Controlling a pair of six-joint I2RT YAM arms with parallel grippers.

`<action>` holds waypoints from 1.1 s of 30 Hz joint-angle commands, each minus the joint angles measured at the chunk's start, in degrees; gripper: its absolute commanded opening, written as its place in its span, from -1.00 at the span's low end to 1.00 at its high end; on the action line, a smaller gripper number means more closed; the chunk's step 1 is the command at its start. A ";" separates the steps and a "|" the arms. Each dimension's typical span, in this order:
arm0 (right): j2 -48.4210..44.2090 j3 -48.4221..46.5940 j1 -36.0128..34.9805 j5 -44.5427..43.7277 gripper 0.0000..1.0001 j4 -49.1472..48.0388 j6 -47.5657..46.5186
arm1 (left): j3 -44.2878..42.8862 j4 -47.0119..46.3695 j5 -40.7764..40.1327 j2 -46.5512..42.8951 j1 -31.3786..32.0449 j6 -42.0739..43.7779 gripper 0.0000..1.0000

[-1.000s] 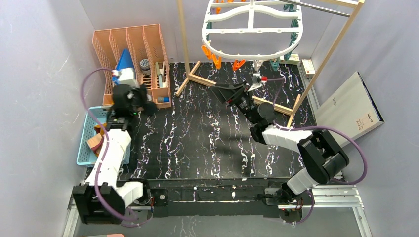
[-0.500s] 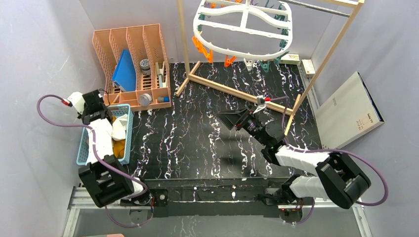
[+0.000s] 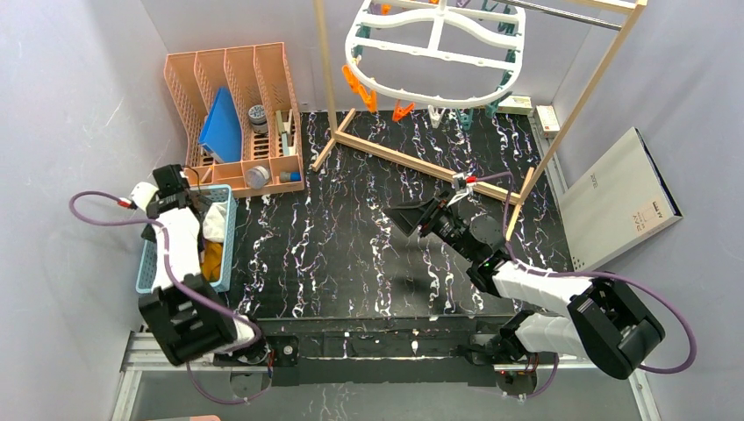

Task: Remove the socks clipped to the hanger

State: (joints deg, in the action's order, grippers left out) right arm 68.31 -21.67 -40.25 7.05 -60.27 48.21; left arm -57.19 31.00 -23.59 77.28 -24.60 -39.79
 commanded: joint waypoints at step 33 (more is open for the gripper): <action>2.67 -29.72 3.16 -27.06 0.97 60.92 -19.12 | 24.94 -45.09 44.17 -33.94 36.80 45.52 0.97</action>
State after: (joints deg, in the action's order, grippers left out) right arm 75.31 -51.48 -37.10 -9.19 -3.14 28.40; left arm -35.27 -7.99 25.76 46.92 10.50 -2.48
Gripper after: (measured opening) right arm 0.985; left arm 0.983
